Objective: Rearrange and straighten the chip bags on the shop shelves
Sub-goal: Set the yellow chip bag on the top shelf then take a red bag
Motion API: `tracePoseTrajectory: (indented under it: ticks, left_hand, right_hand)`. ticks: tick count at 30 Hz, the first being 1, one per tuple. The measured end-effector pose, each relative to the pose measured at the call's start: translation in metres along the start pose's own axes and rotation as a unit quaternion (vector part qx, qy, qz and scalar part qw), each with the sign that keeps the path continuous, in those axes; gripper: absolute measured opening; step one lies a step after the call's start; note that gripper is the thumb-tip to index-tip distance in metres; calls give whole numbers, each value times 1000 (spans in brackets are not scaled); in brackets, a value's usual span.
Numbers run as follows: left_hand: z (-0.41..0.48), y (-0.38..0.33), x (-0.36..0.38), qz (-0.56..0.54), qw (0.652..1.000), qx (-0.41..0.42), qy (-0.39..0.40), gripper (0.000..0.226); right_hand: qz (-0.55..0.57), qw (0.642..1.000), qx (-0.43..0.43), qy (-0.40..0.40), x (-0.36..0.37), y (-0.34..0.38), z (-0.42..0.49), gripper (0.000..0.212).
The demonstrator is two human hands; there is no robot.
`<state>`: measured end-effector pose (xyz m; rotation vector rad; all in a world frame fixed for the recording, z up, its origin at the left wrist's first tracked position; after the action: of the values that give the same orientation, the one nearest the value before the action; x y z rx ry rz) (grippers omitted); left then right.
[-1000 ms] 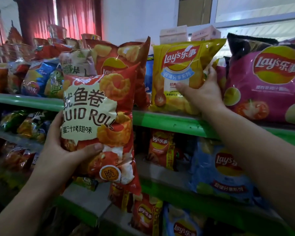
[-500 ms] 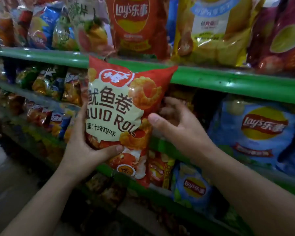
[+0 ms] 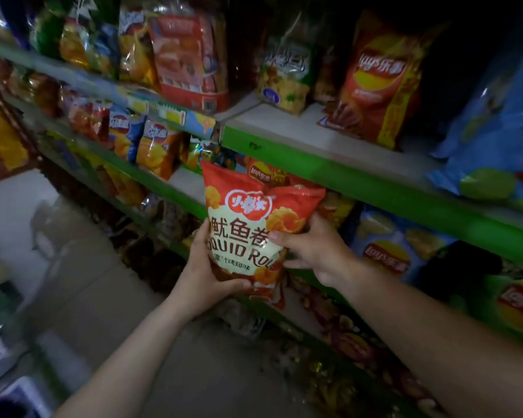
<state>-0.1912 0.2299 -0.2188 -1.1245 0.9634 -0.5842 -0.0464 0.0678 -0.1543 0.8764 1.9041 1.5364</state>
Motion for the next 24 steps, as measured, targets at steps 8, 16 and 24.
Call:
tracePoseTrajectory:
  ticks: [8,16,24]
  left_hand:
    - [25,94,2,-86,986,-139,40,98]
    - [70,185,57,-177,952,-226,103,89]
    - [130,243,107,-186,953,-202,127,80]
  right_hand:
    - [-108,990,17,-85,12,-139,30,74]
    - [-200,971,46,-119,1,-238,67,80]
    - [-256,938,135,-191,-17,-279,119,48]
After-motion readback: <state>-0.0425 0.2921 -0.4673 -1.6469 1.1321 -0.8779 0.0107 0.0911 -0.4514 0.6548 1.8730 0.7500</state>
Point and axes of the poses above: each hand's wrist, its own z-axis towards the middle knuckle, its own x-axis out of the palm, y = z × x, the point moved 1 cm from there along z, towards the middle knuckle, and after that the axes turned 4 degrees about -x, right-handed, at the moved point
